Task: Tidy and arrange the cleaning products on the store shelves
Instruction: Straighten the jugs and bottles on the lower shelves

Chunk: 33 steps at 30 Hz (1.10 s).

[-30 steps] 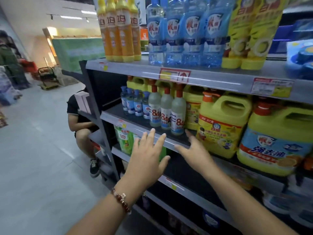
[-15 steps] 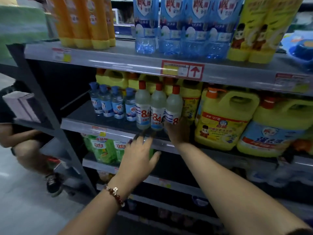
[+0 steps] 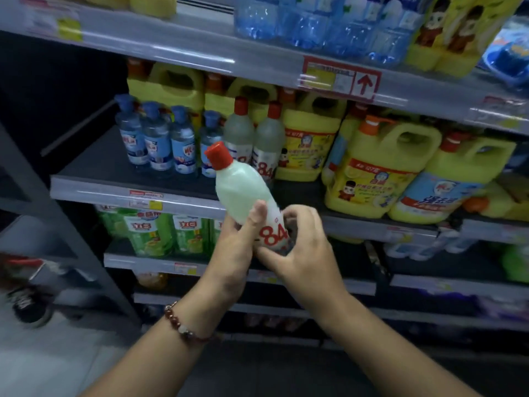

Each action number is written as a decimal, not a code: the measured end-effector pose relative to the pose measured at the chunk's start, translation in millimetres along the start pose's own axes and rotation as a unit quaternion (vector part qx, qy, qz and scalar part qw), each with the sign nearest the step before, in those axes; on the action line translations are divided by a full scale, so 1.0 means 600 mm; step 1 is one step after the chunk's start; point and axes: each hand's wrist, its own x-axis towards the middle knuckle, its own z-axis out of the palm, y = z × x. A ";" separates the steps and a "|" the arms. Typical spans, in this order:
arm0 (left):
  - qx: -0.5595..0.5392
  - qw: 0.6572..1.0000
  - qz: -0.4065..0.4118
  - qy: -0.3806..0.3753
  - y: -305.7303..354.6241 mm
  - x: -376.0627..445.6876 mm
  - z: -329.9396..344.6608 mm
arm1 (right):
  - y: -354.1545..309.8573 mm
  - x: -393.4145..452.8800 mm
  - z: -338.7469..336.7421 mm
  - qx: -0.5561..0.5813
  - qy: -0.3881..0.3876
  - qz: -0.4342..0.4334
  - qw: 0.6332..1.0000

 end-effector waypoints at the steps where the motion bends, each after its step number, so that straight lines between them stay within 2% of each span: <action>1: -0.052 0.998 -0.044 0.016 -0.003 -0.011 0.001 | -0.001 -0.021 0.002 -0.003 -0.009 0.007 1.000; 3: -0.143 0.980 -0.134 0.034 -0.019 -0.028 -0.007 | 0.007 -0.063 0.003 -0.016 -0.026 -0.006 1.000; 6: -0.246 0.943 -0.213 0.066 -0.053 -0.046 -0.024 | 0.024 -0.119 0.003 -0.009 -0.069 0.001 0.998; 11: -0.304 0.901 -0.299 0.074 -0.107 -0.076 -0.040 | 0.036 -0.189 0.015 -0.014 -0.101 0.039 0.994; 13: -0.304 0.898 -0.314 0.061 -0.117 -0.082 -0.045 | 0.039 -0.201 0.018 -0.008 -0.107 0.063 0.992; 17: -0.269 0.915 -0.297 0.046 -0.125 -0.088 -0.052 | 0.044 -0.214 0.019 0.043 -0.120 0.140 0.982; 19: -0.235 0.932 -0.275 0.023 -0.125 -0.091 -0.047 | 0.052 -0.215 0.016 0.087 -0.114 0.203 0.969; 21: -0.187 0.949 -0.252 -0.030 -0.127 -0.094 -0.029 | 0.069 -0.215 0.007 0.128 -0.098 0.255 0.953; 25: 0.054 0.975 -0.177 -0.125 -0.138 -0.100 0.035 | 0.108 -0.218 -0.027 0.245 -0.041 0.316 0.916; 29: 0.261 0.937 -0.099 -0.210 -0.169 -0.105 0.112 | 0.161 -0.241 -0.080 0.353 0.001 0.334 0.874; 33: 0.363 0.891 -0.050 -0.269 -0.204 -0.109 0.208 | 0.224 -0.269 -0.158 0.406 0.029 0.329 0.852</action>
